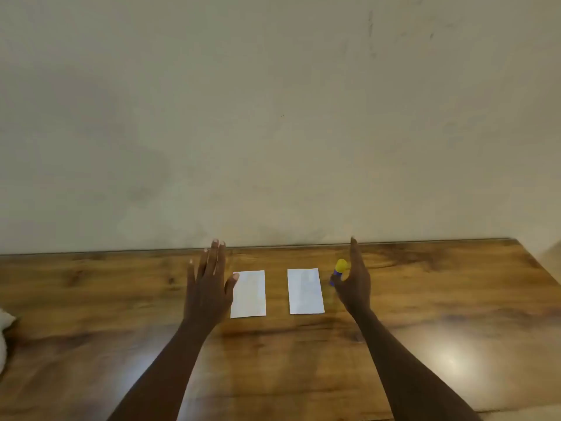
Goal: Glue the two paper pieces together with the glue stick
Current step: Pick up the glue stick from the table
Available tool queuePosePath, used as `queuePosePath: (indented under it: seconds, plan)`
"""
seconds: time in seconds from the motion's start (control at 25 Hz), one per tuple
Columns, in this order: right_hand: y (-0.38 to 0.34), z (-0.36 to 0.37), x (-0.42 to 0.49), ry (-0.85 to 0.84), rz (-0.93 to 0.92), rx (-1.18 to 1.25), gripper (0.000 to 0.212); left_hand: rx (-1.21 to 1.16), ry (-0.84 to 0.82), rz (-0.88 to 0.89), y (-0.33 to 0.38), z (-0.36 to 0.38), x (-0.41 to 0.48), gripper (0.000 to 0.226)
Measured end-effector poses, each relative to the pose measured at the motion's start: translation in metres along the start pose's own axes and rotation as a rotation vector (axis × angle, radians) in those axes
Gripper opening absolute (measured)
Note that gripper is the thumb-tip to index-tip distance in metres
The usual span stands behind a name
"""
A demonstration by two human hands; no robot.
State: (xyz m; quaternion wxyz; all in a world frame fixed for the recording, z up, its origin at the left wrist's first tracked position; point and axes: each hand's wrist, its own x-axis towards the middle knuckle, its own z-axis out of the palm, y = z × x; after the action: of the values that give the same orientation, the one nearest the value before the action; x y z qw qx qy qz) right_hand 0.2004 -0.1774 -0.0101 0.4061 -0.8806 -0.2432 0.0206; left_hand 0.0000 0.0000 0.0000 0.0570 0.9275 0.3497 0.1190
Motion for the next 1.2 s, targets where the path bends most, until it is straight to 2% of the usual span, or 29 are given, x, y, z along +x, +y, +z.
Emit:
queuePosePath:
  seconds: [0.04, 0.16, 0.32, 0.44, 0.6, 0.72, 0.84, 0.92, 1.0, 1.12, 1.2]
  plan:
    - [0.006, 0.005, 0.003, 0.009, 0.056, 0.035, 0.074, -0.007, -0.04, -0.011, 0.001, 0.004, 0.0, 0.062]
    - [0.021, 0.016, 0.006, -0.053, 0.195, 0.049, 0.019, 0.029, -0.087, 0.0, -0.002, 0.019, -0.005, 0.062]
    - [0.022, 0.014, 0.015, -0.093, 0.162, 0.086, 0.008, 0.012, -0.058, 0.033, -0.006, 0.014, 0.012, 0.051]
    - [-0.008, -0.001, 0.03, -0.083, 0.027, 0.175, 0.015, -0.21, -0.005, -0.027, 0.011, -0.014, 0.034, 0.055]
    - [-0.086, -0.024, 0.044, -0.021, -0.175, 0.356, 0.014, -0.848, 0.164, -0.182, 0.06, -0.087, 0.066, 0.046]
    - [-0.149, -0.044, 0.04, -0.07, -0.322, 0.49, 0.013, -1.221, 0.161, -0.134, 0.095, -0.149, 0.074, 0.037]
    - [-0.205, -0.067, 0.029, -0.153, -0.455, 0.604, 0.011, -1.32, 0.117, 0.017, 0.118, -0.208, 0.072, 0.015]
    - [-0.237, -0.085, 0.021, -0.178, -0.512, 0.692, 0.012, -1.324, 0.154, 0.034, 0.124, -0.244, 0.072, 0.011]
    - [-0.262, -0.102, 0.015, -0.244, -0.465, 0.85, 0.015, -1.384, 0.139, 0.038, 0.125, -0.274, 0.074, 0.014]
    - [-0.284, -0.122, 0.009, -0.521, -0.253, 1.123, 0.042, -1.464, 0.02, 0.106, 0.123, -0.306, 0.075, 0.021]
    - [-0.293, -0.13, 0.005, -0.666, -0.136, 1.246, 0.049, -1.469, -0.023, 0.133, 0.122, -0.317, 0.072, 0.024]
